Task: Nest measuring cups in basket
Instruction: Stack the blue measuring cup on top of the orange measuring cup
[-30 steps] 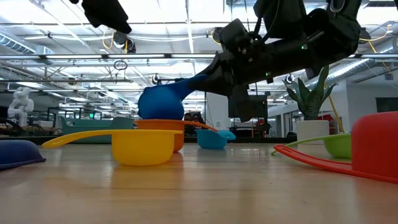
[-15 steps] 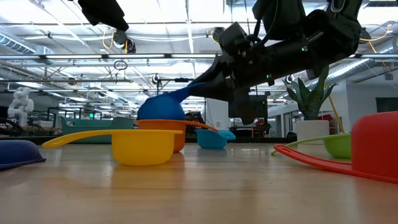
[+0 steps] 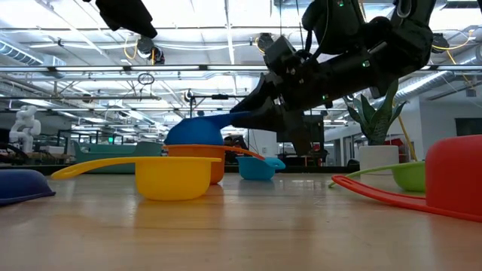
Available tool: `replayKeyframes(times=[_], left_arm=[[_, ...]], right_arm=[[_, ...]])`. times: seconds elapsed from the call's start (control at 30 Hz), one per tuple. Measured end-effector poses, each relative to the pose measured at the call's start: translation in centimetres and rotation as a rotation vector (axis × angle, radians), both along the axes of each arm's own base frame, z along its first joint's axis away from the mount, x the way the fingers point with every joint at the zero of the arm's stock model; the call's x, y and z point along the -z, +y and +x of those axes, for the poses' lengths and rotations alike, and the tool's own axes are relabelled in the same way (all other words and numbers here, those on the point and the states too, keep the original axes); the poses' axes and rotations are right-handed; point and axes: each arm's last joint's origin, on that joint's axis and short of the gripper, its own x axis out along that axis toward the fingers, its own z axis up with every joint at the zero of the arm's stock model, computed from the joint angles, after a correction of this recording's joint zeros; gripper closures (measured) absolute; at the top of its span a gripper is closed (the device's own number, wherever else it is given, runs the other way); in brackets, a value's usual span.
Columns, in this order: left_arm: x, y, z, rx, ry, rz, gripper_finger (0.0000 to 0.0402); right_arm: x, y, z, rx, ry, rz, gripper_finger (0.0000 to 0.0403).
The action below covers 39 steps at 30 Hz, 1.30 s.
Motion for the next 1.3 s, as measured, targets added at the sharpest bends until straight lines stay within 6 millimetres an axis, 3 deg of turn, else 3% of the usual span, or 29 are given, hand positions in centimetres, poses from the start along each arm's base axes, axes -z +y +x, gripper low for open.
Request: replayKeyframes(times=[0.27, 0.57, 0.77, 1.2, 1.3], left_arm=[[0.0, 0.0, 0.0, 0.0, 0.0, 0.0, 0.0229], [0.0, 0.0, 0.0, 0.003, 0.001, 0.003, 0.0229], [0.0, 0.0, 0.0, 0.003, 0.001, 0.003, 0.0229], [0.0, 0.0, 0.0, 0.003, 0.001, 0.003, 0.0229], [0.0, 0.0, 0.0, 0.004, -0.001, 0.003, 0.0229]], right_arm=[[0.3, -0.7, 0.0, -0.05, 0.005, 0.157, 0.0265], [0.4, -1.8, 0.0, 0.043, -0.029, 0.355, 0.0252], [0.4, -2.0, 0.1, -0.037, -0.023, 0.497, 0.0252], [0.2, -2.6, 0.1, 0.008, -0.054, 0.598, 0.0246], [0.0, -3.4, 0.3, 0.105, -0.099, 0.642, 0.0231]])
